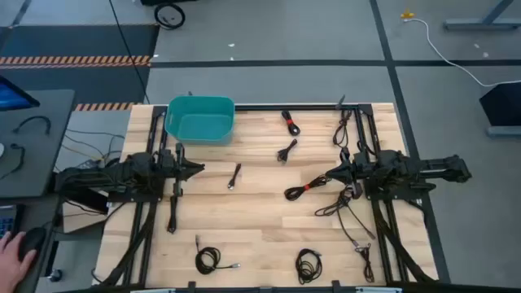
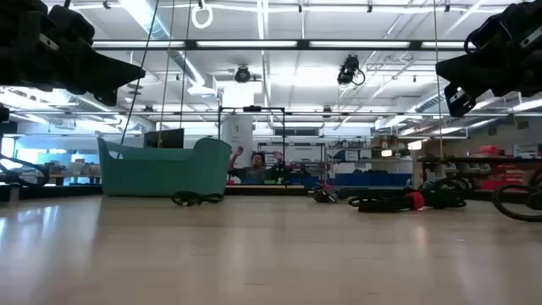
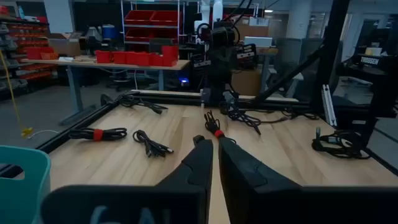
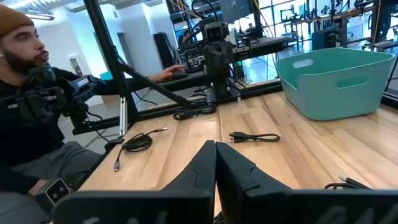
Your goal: Pick and place USB-C Cables
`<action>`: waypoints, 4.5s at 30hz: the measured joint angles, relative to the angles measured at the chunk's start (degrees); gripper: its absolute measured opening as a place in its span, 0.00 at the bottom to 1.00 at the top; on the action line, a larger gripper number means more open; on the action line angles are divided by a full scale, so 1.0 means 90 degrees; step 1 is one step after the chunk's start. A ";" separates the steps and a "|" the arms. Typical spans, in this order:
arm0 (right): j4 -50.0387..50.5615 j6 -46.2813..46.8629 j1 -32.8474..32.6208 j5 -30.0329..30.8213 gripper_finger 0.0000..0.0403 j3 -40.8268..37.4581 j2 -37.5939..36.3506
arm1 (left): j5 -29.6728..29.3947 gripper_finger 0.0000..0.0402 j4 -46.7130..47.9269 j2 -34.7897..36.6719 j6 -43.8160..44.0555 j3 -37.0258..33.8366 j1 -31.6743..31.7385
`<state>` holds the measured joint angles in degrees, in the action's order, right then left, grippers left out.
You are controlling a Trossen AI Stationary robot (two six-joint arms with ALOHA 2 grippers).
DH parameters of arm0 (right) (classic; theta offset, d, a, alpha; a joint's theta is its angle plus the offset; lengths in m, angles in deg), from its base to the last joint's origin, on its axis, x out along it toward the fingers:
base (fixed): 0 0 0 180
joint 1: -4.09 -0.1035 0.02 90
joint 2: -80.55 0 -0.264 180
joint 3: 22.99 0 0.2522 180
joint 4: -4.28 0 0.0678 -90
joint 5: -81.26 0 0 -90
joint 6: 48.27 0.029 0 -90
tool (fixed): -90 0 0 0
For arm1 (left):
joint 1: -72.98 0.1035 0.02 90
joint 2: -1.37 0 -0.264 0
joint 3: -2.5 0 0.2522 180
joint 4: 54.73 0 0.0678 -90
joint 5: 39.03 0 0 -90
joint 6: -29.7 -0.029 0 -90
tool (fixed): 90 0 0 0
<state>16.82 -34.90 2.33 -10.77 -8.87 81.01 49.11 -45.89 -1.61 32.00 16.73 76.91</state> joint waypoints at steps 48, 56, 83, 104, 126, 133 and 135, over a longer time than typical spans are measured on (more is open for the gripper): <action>-0.0001 -0.0001 0.0000 -0.0001 0.03 0.0000 0.0001 | -0.0333 0.07 -0.1864 -0.0272 0.1899 0.0000 -0.0013; -0.0036 -0.0001 0.0002 -0.0001 0.03 0.0000 0.0001 | -0.1185 0.02 -0.2507 -0.3368 0.1578 0.0830 -0.0050; -0.0047 -0.0001 0.0002 0.0001 0.03 0.0000 -0.0001 | -0.1105 0.55 0.3956 -1.1384 0.5071 0.6720 -0.0103; -0.0045 -0.0001 0.0001 -0.0113 0.03 0.0000 -0.0001 | -0.0050 0.05 0.4931 -0.9733 0.5151 0.6734 0.0714; -0.0053 -0.0001 0.0000 -0.0066 0.03 0.0000 -0.0001 | -0.1177 0.10 0.3207 -0.9253 0.3883 0.6210 0.3941; -0.0053 -0.0001 0.0000 -0.0067 0.03 0.0000 -0.0001 | -0.1194 0.12 0.2906 -0.9957 0.3841 0.6216 0.3819; -0.0052 -0.0001 0.0000 -0.0067 0.03 0.0000 -0.0001 | -0.1191 0.15 0.2898 -1.0075 0.3835 0.6217 0.3837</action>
<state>16.35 -34.90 2.33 -11.37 -8.87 81.00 38.39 -19.80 -92.28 66.52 72.69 111.44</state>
